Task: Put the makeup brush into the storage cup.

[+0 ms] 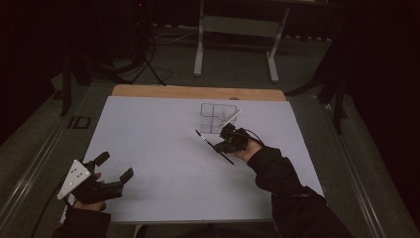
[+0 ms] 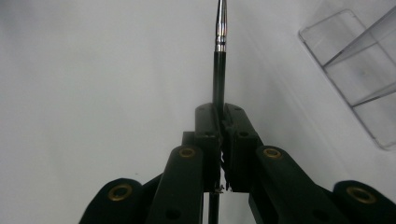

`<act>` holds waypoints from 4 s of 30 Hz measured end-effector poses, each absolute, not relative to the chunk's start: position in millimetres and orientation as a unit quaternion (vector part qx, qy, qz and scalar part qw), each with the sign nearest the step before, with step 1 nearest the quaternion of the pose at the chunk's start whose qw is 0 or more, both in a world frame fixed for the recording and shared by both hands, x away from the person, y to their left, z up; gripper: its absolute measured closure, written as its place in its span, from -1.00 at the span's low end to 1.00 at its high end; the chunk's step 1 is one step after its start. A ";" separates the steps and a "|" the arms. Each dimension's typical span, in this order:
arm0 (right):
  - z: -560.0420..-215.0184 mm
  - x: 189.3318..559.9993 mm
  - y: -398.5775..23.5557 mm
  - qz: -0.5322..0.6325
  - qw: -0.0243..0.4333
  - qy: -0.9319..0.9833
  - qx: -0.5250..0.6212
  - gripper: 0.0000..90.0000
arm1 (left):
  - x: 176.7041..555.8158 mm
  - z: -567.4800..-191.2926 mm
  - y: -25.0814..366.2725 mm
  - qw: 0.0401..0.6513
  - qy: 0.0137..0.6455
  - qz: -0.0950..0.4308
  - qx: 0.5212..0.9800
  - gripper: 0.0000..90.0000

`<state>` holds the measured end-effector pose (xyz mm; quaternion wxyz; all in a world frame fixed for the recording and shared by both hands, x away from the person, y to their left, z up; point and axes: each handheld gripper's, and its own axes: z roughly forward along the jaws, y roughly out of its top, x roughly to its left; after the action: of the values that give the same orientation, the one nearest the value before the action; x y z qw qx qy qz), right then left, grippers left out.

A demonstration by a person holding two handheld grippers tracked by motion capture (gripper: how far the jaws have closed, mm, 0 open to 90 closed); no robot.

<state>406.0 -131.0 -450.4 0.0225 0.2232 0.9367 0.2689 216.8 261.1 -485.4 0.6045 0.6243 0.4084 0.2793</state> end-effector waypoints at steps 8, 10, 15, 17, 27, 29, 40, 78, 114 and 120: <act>-445.5 396.5 -142.0 0.304 0.042 0.927 0.215 0.90 | 221.8 -478.2 248.7 0.610 0.394 0.252 0.640 -0.99; -443.6 393.5 -145.7 0.321 0.046 0.922 0.214 0.90 | 224.7 -475.9 243.0 0.609 0.386 0.238 0.650 -0.99; -441.5 389.2 -154.6 0.347 0.053 0.911 0.215 0.90 | 234.5 -471.9 229.3 0.604 0.376 0.217 0.668 -0.99; -440.4 387.7 -156.8 0.351 0.056 0.909 0.218 0.90 | 239.6 -471.2 224.5 0.606 0.378 0.202 0.670 -0.99; -436.6 381.1 -160.6 0.383 0.073 0.896 0.211 0.90 | 263.5 -474.3 199.3 0.616 0.365 0.149 0.682 -0.99; -436.4 379.5 -160.5 0.388 0.074 0.894 0.209 0.90 | 267.3 -474.4 194.4 0.620 0.358 0.138 0.685 -0.99; -437.1 370.5 -155.6 0.406 0.077 0.889 0.196 0.90 | 294.3 -476.0 163.5 0.637 0.316 0.068 0.699 -0.96; -428.5 364.9 -150.8 0.429 0.089 0.880 0.185 0.90 | 340.7 -472.3 105.5 0.659 0.326 0.036 0.676 0.40; -430.3 364.1 -149.8 0.425 0.090 0.884 0.171 0.91 | 351.3 -463.4 90.2 0.653 0.312 0.016 0.690 0.91; -431.5 363.8 -150.3 0.434 0.084 0.880 0.172 0.88 | 350.8 -456.4 89.1 0.641 0.301 0.027 0.706 0.92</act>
<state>363.8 -150.3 -431.5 0.0842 0.1721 0.8801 0.4344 350.8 89.1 -456.4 0.6409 0.7056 0.3009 0.0268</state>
